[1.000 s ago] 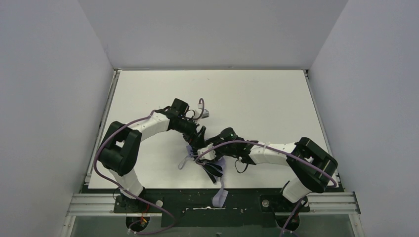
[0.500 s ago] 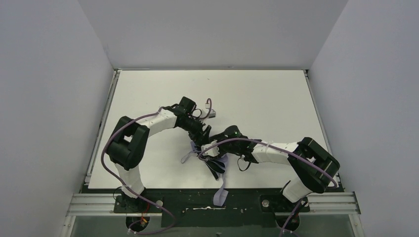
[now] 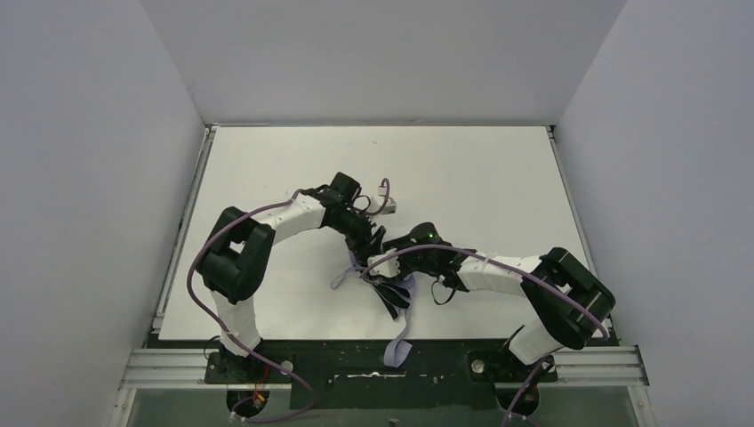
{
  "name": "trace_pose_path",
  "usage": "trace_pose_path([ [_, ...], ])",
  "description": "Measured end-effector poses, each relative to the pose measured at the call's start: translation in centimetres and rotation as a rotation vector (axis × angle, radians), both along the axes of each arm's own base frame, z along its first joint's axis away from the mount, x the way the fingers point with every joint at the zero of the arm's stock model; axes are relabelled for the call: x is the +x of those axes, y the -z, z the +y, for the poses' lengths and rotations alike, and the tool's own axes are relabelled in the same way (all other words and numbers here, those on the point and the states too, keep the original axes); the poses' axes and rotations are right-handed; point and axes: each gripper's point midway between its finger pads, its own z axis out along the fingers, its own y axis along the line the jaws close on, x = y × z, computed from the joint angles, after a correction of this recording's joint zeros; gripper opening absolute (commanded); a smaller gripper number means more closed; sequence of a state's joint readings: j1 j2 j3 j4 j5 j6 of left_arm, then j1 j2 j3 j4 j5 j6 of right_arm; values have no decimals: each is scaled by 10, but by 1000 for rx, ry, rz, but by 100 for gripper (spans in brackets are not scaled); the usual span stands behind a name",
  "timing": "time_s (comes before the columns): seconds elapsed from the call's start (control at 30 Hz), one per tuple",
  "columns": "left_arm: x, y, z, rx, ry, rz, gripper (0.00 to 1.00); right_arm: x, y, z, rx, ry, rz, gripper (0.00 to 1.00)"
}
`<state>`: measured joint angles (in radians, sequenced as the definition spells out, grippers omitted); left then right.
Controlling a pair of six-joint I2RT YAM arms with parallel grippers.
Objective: Put away the umbrella
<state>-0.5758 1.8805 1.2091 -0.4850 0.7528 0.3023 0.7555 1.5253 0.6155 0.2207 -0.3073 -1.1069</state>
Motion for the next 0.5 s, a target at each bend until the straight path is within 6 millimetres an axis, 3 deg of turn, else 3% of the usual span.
trace_pose_path([
  [0.23,2,2,-1,10,18,-17,44,0,-1,-2,-1,1,0,25],
  [0.5,0,2,-4,19,43,-40,18,-3,-2,-6,-1,10,11,51],
])
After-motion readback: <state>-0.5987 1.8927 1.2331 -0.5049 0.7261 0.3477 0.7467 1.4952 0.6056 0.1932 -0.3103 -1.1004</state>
